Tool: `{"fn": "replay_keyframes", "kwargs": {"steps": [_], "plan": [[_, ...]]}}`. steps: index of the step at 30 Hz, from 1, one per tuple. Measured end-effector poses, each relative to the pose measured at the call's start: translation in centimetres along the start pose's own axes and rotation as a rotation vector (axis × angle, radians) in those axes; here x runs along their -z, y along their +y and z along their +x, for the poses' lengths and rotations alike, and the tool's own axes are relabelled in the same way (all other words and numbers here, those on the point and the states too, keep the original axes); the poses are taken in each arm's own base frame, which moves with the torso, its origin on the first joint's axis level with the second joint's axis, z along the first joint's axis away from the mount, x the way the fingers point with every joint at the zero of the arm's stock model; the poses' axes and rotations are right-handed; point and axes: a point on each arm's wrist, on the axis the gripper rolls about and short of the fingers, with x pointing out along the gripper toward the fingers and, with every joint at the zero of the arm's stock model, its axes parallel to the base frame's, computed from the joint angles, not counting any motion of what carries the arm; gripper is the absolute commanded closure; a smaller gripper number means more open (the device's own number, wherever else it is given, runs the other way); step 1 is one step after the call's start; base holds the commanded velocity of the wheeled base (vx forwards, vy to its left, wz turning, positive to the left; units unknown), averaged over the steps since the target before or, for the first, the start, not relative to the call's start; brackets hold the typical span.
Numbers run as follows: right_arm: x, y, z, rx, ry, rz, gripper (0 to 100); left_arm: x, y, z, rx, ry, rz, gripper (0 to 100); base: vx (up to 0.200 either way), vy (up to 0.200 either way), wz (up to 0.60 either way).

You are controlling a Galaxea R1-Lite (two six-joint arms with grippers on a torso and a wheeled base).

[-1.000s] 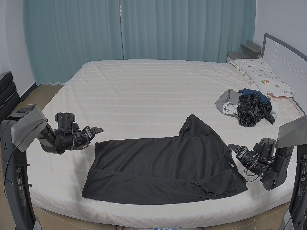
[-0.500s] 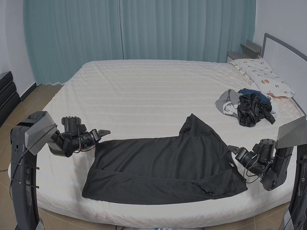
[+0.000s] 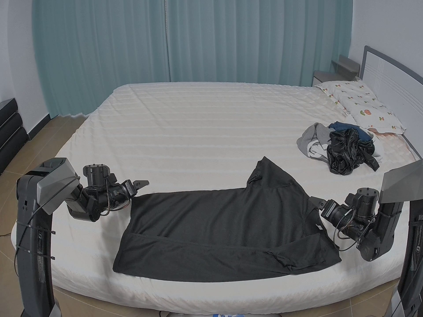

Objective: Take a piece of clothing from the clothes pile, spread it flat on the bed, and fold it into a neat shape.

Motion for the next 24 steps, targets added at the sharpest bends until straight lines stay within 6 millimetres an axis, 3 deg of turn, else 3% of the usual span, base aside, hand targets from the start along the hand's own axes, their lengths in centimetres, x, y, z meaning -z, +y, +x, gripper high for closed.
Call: {"fn": "replay_keyframes", "kwargs": {"steps": [8, 9, 24], "plan": [[-0.4, 0.4, 0.5, -0.018, -0.018, -0.003, 0, 0.7, 0.2, 0.2, -0.004, 0.018, 0.016, 0, 0.0, 0.0, 0.0], [-0.5, 0.4, 0.7, -0.019, -0.02, -0.003, 0, 0.7, 0.2, 0.2, -0.003, 0.019, 0.016, 100, 0.0, 0.0, 0.0], [-2.4, 1.5, 5.0, -0.02, 0.05, -0.005, 0, 1.1, 0.3, -0.2, 0.007, -0.006, 0.024, 100, 0.0, 0.0, 0.0]]}}
